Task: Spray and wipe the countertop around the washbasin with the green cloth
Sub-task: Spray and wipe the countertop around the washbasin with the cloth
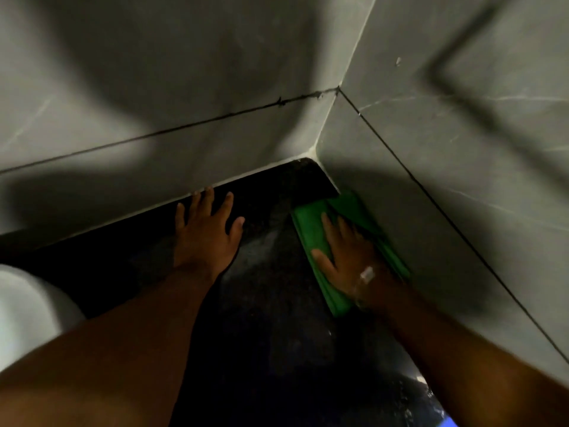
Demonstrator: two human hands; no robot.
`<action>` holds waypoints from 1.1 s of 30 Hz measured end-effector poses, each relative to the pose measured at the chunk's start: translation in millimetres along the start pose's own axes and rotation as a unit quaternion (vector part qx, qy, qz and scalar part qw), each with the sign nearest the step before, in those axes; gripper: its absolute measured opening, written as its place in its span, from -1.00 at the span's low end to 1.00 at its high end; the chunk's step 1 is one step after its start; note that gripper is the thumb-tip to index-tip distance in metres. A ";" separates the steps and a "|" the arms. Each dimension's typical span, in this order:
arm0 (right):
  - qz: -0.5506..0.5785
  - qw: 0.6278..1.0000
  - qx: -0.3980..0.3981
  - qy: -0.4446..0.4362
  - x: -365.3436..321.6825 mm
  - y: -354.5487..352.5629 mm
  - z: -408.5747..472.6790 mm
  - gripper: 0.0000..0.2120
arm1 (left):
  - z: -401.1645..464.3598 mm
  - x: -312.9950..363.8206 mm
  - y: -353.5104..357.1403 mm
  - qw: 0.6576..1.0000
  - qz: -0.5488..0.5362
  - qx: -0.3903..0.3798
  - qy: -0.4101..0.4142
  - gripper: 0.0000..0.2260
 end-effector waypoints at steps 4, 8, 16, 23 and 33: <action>-0.033 0.997 -0.066 0.032 43.1 17.7 -131.6 -0.24 | -0.8 -1.1 4.2 1.000 0.006 -0.007 0.006 -0.46; -0.026 0.996 -0.078 0.018 41.1 17.1 -111.1 -0.24 | 1.7 -3.2 8.7 1.000 0.019 -0.009 0.013 -0.41; -0.010 1.000 -0.017 -0.010 17.1 6.6 -33.1 -0.29 | -111.9 46.3 -2.0 1.000 0.019 0.013 0.011 -0.41; 0.021 0.997 -0.033 -0.069 49.1 18.5 -153.1 -0.36 | -241.3 32.0 18.6 0.992 0.070 -0.004 -0.108 -0.37; 0.010 0.999 -0.046 -0.021 74.4 36.4 -208.1 -0.35 | -240.6 27.3 30.0 0.986 0.087 0.004 -0.143 -0.35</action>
Point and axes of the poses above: each hand's wrist, its own z-axis towards the middle knuckle, its own y-axis out of the palm, x = y × z, the point moved 9 cm from there along z, towards the middle knuckle
